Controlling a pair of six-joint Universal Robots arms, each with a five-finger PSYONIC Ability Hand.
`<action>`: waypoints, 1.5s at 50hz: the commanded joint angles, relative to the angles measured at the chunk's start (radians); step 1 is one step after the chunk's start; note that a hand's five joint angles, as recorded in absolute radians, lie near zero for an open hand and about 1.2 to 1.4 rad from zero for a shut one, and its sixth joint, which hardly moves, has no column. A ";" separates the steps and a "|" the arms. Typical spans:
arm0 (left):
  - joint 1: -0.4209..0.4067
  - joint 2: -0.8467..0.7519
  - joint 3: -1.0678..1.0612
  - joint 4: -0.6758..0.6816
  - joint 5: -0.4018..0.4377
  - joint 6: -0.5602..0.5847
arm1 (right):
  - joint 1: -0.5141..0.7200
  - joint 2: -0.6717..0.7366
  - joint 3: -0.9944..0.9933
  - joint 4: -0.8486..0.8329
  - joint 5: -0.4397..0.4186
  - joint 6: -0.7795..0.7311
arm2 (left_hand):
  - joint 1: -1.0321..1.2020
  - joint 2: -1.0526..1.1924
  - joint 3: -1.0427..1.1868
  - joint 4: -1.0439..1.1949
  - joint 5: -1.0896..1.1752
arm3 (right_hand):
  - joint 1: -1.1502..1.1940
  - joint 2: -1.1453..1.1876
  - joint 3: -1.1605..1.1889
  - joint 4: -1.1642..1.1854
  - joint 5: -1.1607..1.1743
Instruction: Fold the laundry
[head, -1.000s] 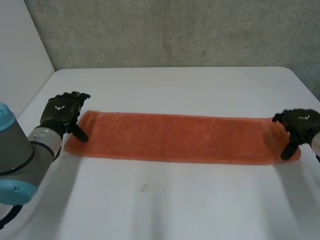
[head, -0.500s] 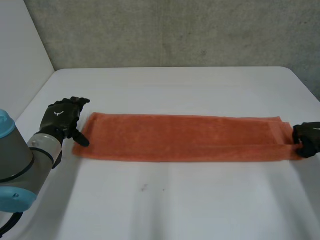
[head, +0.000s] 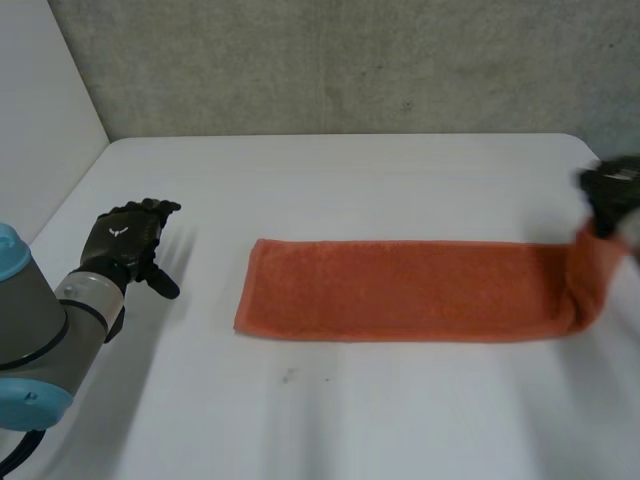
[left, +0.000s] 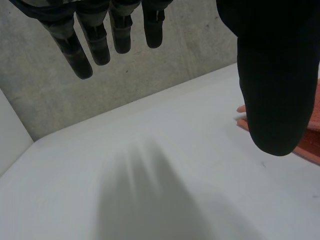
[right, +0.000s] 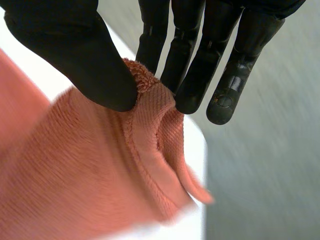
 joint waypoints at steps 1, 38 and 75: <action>0.000 0.004 0.000 0.000 -0.001 0.000 | 0.450 0.035 -0.121 -0.004 -0.041 -0.005 | -0.019 -0.031 -0.038 -0.029 -0.049 | 0.432 0.219 0.203 0.204 0.242; -0.014 0.009 -0.011 0.000 0.002 0.001 | 0.560 0.072 0.012 0.123 0.105 0.299 | -0.019 -0.031 -0.038 -0.029 -0.049 | -0.790 -1.003 -1.018 -1.017 -0.980; -0.022 0.016 -0.017 -0.011 -0.002 0.001 | 0.915 0.352 -0.305 0.088 0.069 -0.160 | -0.019 -0.031 -0.038 -0.029 -0.049 | 0.432 0.219 0.203 0.204 0.242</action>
